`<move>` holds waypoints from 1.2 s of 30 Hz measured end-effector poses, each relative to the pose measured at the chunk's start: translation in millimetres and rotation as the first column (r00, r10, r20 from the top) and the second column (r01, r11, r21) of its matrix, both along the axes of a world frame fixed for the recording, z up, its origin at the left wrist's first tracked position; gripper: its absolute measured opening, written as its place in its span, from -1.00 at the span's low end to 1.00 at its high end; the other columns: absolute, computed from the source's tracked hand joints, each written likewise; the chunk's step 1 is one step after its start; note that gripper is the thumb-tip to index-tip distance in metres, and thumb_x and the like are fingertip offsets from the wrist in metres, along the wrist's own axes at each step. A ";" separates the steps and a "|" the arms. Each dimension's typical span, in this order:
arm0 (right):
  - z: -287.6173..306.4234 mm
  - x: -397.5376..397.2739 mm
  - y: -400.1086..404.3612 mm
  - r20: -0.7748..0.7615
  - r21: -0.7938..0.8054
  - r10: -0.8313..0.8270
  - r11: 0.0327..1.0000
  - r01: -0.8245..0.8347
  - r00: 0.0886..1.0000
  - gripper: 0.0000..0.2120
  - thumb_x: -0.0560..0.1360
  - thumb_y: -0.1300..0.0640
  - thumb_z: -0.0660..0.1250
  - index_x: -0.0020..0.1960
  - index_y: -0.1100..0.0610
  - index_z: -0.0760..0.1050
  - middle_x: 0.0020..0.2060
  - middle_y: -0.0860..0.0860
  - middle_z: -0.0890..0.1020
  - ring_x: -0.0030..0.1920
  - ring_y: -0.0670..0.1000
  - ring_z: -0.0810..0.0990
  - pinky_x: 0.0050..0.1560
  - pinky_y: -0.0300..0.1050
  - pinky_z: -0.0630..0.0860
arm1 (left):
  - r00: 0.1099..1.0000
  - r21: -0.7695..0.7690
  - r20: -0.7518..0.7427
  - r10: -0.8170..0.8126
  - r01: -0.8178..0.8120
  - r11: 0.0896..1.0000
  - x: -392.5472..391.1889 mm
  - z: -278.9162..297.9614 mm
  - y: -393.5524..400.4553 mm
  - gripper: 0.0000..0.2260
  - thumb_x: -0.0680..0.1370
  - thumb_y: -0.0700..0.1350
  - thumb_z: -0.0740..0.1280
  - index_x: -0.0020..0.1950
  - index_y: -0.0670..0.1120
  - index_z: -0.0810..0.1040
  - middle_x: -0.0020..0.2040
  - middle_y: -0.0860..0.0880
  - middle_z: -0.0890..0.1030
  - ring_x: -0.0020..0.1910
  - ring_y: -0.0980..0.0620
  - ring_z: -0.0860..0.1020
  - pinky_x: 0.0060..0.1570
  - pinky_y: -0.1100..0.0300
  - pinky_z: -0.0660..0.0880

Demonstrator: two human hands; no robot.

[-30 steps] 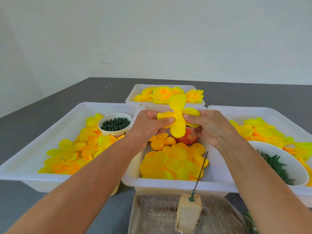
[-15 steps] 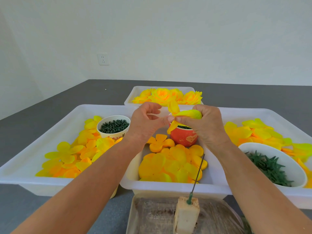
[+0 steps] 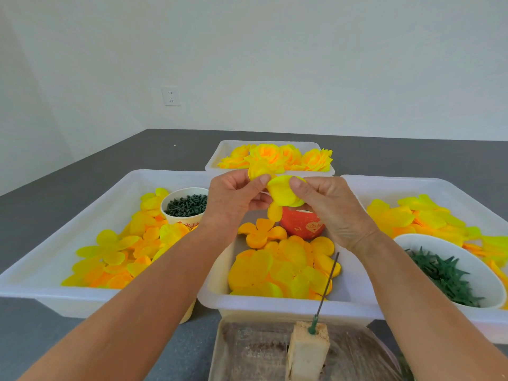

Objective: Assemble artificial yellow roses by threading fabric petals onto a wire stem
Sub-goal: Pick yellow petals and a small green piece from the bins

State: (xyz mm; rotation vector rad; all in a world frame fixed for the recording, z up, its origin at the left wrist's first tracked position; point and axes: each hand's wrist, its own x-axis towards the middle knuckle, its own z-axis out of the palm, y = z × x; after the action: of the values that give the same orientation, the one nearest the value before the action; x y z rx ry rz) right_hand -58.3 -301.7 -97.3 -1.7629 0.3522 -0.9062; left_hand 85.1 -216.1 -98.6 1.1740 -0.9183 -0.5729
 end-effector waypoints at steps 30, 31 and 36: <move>2.6 -2.6 -7.6 0.140 0.247 -0.075 0.968 0.038 0.987 -0.84 0.39 0.05 0.36 -0.16 0.11 0.65 -0.18 0.05 0.70 -0.10 0.05 0.66 -0.07 -0.04 0.62 | 0.991 -0.025 0.103 -0.080 0.083 0.996 -4.6 2.7 1.5 -0.78 0.36 -0.17 0.40 -0.05 -0.25 0.61 -0.16 -0.19 0.66 -0.18 -0.08 0.62 -0.09 0.03 0.57; 1.6 -2.5 -6.5 0.104 0.185 -0.056 0.982 0.036 0.993 -0.85 0.36 0.05 0.38 -0.15 0.08 0.66 -0.15 0.04 0.70 -0.06 0.06 0.66 -0.01 0.00 0.60 | 0.994 -0.031 0.095 -0.059 0.062 0.998 -3.9 2.4 1.3 -0.80 0.41 -0.20 0.39 -0.04 -0.29 0.60 -0.13 -0.24 0.64 -0.16 -0.14 0.58 -0.08 -0.02 0.54; -1.1 -0.2 -5.4 0.092 0.112 -0.089 0.991 0.078 0.992 -0.93 0.43 0.21 0.39 -0.17 0.09 0.65 -0.10 0.15 0.68 0.00 0.19 0.63 0.10 0.18 0.54 | 0.995 0.001 0.069 -0.076 0.076 0.997 -5.8 2.8 1.8 -0.60 0.36 0.02 0.42 -0.12 -0.34 0.53 -0.24 -0.18 0.51 -0.26 -0.04 0.43 -0.21 0.15 0.39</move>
State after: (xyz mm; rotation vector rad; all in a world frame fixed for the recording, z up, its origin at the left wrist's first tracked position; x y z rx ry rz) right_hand -58.5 -307.1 -98.4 -1.6090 0.4069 -1.0102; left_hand 79.4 -214.3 -95.7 1.1676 -1.0259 -0.5954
